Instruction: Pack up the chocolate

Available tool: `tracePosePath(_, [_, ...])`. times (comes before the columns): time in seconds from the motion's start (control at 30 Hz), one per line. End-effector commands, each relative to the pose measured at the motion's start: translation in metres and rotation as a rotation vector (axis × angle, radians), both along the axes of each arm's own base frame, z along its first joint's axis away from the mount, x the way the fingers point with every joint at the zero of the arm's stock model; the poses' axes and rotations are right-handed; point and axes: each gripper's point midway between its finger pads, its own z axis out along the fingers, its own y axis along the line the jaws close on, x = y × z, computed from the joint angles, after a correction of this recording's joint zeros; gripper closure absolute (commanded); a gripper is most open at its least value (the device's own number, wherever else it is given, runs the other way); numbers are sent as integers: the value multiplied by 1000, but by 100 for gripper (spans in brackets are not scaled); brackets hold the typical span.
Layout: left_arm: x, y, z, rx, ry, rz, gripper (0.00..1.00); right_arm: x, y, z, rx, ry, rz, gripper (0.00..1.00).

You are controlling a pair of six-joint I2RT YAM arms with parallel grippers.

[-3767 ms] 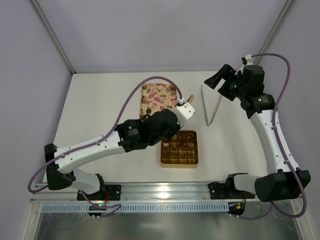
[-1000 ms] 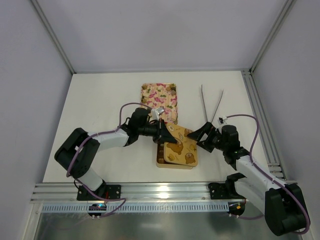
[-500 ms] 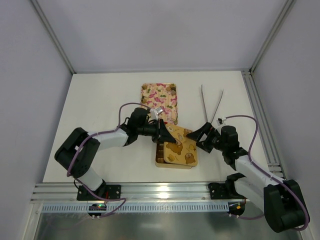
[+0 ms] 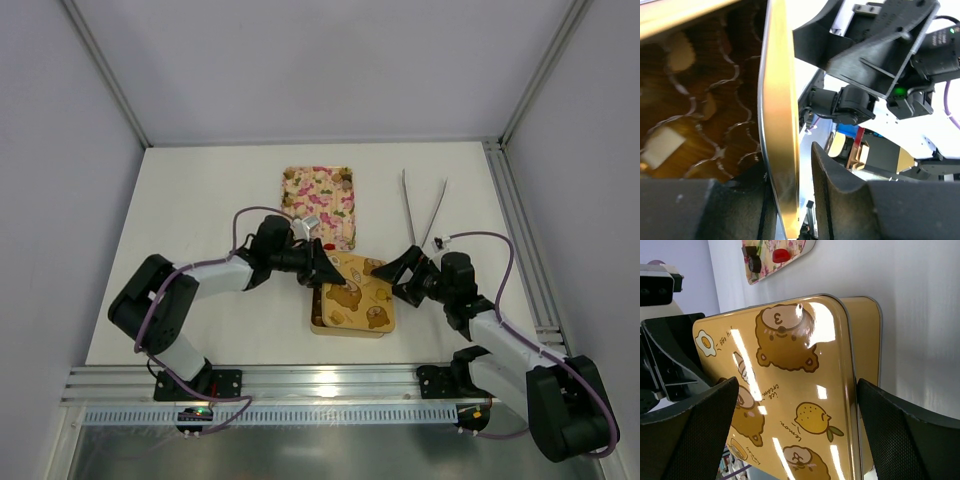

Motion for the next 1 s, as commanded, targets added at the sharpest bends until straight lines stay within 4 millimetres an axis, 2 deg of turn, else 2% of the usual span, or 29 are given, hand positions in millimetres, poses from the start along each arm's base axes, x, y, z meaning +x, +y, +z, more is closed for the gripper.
tracePosePath(0.0, [4, 8, -3, 24, -27, 6, 71, 4, 5, 17, 31, -63, 11, 0])
tracePosePath(0.5, [22, 37, -5, 94, -22, 54, 62, 3, 9, 16, 27, -52, 20, 0])
tracePosePath(0.97, [30, 48, -2, 112, -36, 61, 58, 2, 7, 13, -33, -29, 12, 0])
